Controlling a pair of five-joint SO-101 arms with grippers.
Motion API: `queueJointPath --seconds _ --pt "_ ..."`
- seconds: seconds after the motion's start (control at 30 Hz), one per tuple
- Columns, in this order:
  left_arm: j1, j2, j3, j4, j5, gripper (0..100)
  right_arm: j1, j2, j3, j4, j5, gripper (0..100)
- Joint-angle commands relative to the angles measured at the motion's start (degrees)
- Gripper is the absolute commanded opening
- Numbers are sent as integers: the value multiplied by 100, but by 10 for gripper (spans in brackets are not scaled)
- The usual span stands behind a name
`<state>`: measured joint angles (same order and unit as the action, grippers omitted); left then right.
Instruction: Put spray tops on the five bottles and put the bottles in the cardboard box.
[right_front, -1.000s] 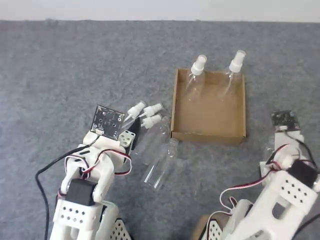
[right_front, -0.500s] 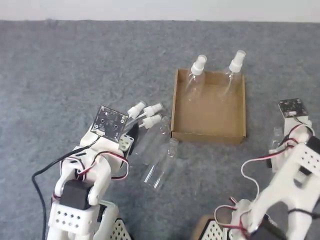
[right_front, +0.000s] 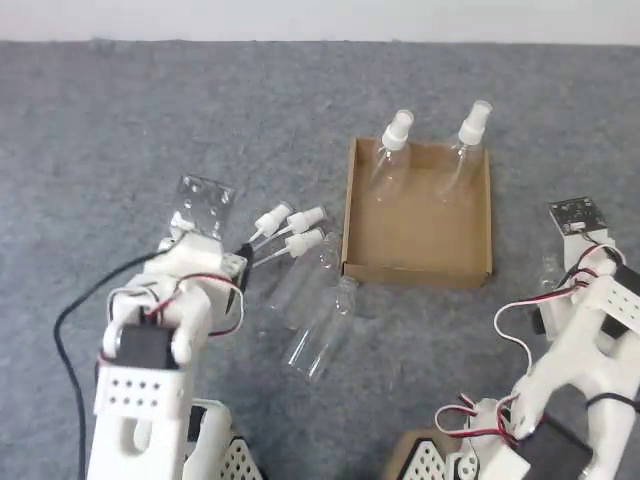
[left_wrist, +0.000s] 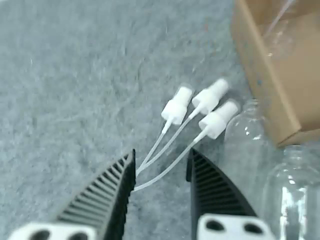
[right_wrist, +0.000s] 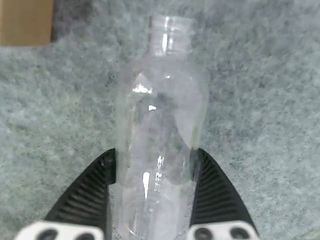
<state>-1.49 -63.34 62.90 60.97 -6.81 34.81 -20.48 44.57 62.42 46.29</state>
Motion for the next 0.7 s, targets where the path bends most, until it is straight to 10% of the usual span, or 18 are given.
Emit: queueJointPath --seconds 0.0,0.67 --pt "-193 220 -409 -26 44 148 75 -13 -369 -101 79 6" --pt "-308 2989 -2721 422 -607 148 374 1903 -2075 -171 79 7"
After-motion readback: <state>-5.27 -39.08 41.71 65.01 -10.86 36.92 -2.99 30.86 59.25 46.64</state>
